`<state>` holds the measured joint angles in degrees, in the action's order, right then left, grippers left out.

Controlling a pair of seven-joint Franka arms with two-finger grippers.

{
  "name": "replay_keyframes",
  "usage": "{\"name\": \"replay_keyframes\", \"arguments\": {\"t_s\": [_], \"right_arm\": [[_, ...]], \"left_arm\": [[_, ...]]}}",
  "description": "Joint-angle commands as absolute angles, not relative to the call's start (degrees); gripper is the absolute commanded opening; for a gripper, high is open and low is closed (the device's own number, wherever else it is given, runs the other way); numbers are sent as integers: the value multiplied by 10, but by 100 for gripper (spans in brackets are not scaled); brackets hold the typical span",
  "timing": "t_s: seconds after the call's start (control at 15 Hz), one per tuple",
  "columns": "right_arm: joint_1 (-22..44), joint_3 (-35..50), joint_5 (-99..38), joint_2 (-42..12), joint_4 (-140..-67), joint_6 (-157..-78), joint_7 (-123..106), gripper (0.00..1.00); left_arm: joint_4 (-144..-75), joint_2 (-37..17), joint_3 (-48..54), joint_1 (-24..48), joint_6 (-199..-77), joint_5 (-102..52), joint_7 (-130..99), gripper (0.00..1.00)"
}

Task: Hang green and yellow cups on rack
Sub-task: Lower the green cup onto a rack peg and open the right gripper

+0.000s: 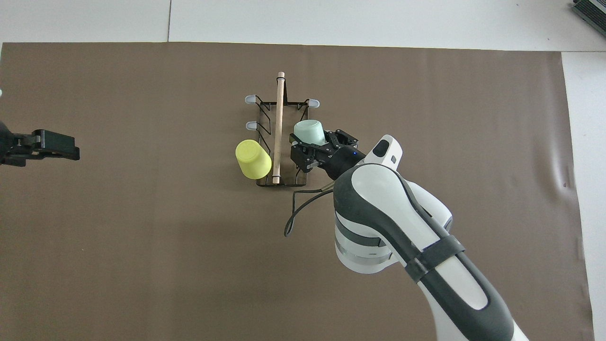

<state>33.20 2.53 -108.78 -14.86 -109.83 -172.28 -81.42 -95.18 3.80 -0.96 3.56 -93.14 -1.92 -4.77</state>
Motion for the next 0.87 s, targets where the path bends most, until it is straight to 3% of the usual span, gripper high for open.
{"name": "replay_keyframes", "arguments": {"t_s": [0.0,0.8], "right_arm": [[340,25,-1148,-145,-1108,-1738,-889,0],[319,25,-1340,-138,-1136,-1690,-1102,0]], "left_arm": [[-921,31,43,-12,-885,-21,-34,100],[-925,37,41,-13,-863,-21,35,100]]}}
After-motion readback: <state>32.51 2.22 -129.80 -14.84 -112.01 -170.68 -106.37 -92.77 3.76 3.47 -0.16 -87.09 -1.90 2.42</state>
